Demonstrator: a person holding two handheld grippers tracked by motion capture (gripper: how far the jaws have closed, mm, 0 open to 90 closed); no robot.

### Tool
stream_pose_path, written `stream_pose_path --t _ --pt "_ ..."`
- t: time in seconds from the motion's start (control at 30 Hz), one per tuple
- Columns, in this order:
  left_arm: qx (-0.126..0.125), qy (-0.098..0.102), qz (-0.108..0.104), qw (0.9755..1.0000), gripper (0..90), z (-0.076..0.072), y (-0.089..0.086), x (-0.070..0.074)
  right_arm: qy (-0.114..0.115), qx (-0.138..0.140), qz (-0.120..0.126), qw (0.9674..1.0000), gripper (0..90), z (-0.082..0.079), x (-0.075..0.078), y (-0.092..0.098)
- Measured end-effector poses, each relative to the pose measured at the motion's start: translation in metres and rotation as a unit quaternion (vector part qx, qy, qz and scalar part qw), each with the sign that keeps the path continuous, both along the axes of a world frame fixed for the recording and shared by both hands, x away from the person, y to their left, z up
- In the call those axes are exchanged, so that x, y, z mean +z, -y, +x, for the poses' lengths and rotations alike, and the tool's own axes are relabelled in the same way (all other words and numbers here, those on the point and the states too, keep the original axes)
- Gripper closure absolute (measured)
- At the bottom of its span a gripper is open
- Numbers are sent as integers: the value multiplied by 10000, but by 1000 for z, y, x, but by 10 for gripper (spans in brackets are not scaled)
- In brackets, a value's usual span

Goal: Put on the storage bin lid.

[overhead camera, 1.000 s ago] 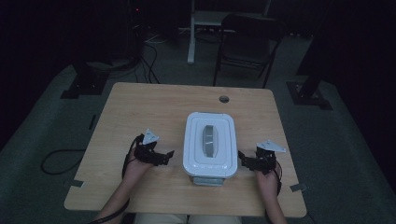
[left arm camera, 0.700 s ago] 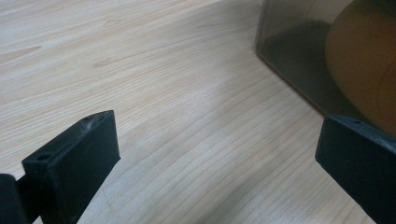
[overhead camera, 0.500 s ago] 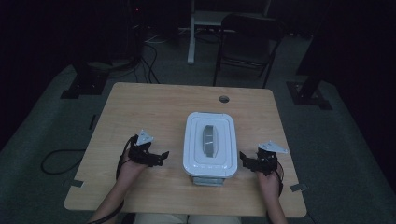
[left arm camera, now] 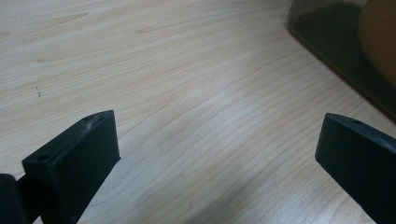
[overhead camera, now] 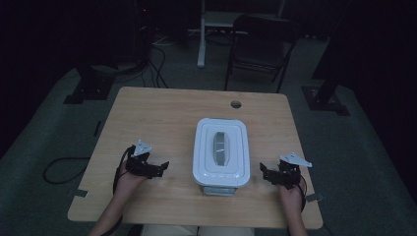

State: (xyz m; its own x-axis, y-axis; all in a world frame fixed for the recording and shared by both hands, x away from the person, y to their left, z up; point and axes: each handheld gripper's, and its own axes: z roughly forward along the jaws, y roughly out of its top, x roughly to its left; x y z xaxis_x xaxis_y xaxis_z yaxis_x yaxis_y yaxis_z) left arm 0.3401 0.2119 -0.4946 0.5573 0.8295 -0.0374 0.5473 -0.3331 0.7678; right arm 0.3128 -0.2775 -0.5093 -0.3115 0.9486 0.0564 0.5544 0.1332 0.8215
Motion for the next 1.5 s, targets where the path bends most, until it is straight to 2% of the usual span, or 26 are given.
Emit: stream_pose_path --t 0.23,0.43,0.53,0.63,0.77,0.87,0.93,1.07,1.1,1.17,1.23,1.37,1.5 --pt "46 -20 97 9999 3 -7 -9 -2 28 -81 19 10000 122 -4 -1 4" --pt "108 -87 100 9999 3 -11 -20 -3 13 -207 -108 9997 123 -10 -3 10" --pt "171 -108 173 9996 3 -13 -25 -5 -17 -258 -75 9996 122 -13 -4 13" --pt "283 -147 145 9994 3 -16 -31 -7 -15 -330 -56 9994 122 -16 -3 17" --pt "379 -202 114 9990 3 -18 -38 -9 -142 -505 -146 9985 123 -18 -5 22" --pt "430 -224 160 9987 3 -20 -43 -10 -178 -609 -53 9980 133 -20 -7 27" --pt "535 -269 212 9980 3 -23 -50 -12 -264 -736 -69 9969 133 -21 -9 32" --pt "604 -351 246 9973 3 -26 -58 -16 -376 -783 -93 9962 134 -22 -11 36" --pt "627 -361 258 9970 3 -28 -61 -17 -435 -854 -231 9951 136 -22 -13 37" --pt "699 -381 278 9964 3 -33 -69 -18 -477 -904 -279 9944 139 -21 -13 38" --pt "789 -401 228 9958 3 -36 -76 -19 -544 -867 -103 9947 138 -21 -14 42" --pt "999 -421 129 9940 3 -40 -89 -20 -541 -946 -200 9938 137 -22 -15 41" --pt "1177 -451 121 9919 3 -42 -96 -21 -588 -1053 -307 9922 135 -22 -17 41"
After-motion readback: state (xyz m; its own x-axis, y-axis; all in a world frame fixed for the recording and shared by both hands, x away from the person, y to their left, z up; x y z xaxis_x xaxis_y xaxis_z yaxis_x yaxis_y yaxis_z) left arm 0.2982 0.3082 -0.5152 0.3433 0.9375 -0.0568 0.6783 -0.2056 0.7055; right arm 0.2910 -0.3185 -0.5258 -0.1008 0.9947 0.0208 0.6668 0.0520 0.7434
